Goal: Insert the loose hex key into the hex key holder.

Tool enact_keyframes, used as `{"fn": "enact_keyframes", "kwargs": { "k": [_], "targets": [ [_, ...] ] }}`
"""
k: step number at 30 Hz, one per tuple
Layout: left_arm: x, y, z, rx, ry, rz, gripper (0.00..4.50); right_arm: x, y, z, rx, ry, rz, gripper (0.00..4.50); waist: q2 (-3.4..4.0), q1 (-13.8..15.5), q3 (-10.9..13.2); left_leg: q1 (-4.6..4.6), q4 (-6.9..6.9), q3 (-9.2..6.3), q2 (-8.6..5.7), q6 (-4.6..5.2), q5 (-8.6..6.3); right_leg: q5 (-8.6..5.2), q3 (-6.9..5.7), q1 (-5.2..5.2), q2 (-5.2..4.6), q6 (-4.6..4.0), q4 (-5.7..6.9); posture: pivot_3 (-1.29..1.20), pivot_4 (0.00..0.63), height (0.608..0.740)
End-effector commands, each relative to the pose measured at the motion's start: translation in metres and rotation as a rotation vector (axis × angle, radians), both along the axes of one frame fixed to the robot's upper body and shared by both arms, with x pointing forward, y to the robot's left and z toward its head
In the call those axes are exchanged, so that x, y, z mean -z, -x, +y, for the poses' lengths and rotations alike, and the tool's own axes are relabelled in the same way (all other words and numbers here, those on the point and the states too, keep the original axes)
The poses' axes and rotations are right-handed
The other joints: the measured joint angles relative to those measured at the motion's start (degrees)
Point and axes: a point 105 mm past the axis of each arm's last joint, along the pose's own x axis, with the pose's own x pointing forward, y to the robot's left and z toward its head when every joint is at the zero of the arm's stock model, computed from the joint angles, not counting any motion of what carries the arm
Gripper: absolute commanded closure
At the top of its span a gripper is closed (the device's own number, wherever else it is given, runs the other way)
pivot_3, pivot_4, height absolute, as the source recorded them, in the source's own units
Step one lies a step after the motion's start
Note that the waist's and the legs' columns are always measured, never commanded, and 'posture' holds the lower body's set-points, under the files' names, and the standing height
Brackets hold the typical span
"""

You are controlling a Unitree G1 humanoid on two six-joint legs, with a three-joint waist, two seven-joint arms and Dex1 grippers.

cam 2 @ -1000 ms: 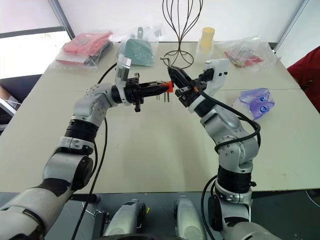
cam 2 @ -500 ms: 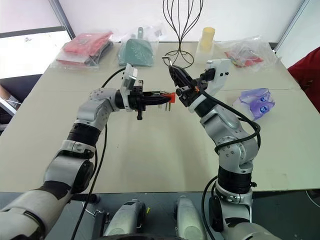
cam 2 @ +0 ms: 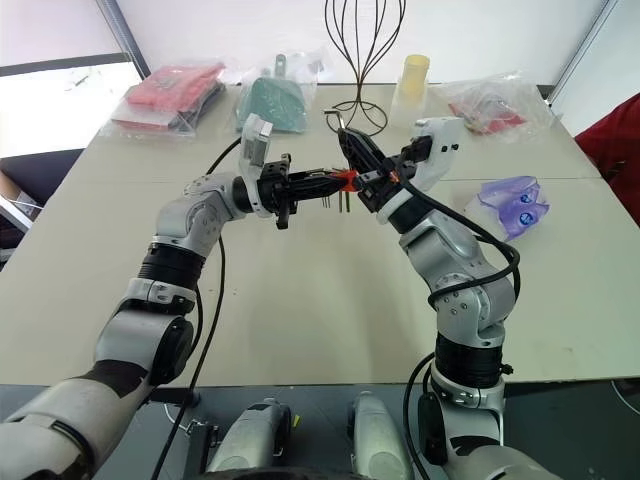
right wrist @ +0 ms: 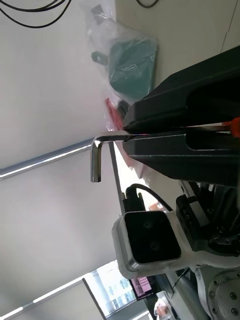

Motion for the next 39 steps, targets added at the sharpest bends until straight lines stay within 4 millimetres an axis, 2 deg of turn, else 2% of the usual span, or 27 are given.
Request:
{"fn": "enact_keyframes", "kwargs": {
  "k": [1,21,29,39],
  "targets": [
    [-0.032,0.006,0.005,0.013,0.076,-0.083,4.5,-0.004,0.004,-0.001,-0.001,-0.01,-0.025,4.46,0.0,0.0,0.0,0.0,0.0,0.0,0.0,0.0,0.0,0.0,0.0,0.0,0.0,0.0,0.0,0.0,0.15,0.74],
    [-0.038,-0.008,0.012,-0.071,0.141,-0.033,4.5,-0.005,0.005,-0.001,-0.013,-0.003,-0.038,4.46,0.0,0.1,0.0,0.0,-0.01,0.0,0.0,0.0,0.0,0.0,0.0,0.0,-0.01,0.0,-0.01,0.0,0.15,0.74],
    [-0.029,0.0,0.006,-0.041,0.046,-0.114,4.5,0.001,0.007,0.003,-0.05,0.024,-0.024,4.46,0.0,0.0,0.0,0.0,-0.01,0.0,0.0,0.0,0.0,0.0,0.0,0.0,0.0,0.0,-0.02,0.0,0.15,0.74],
    [-0.035,0.0,0.008,-0.041,0.034,-0.15,4.5,0.001,0.008,0.004,-0.053,0.025,-0.025,4.46,0.0,0.1,0.0,0.0,-0.01,0.0,0.0,0.0,0.0,0.0,0.0,0.0,-0.01,0.0,-0.03,0.0,0.15,0.74]
  ]
}}
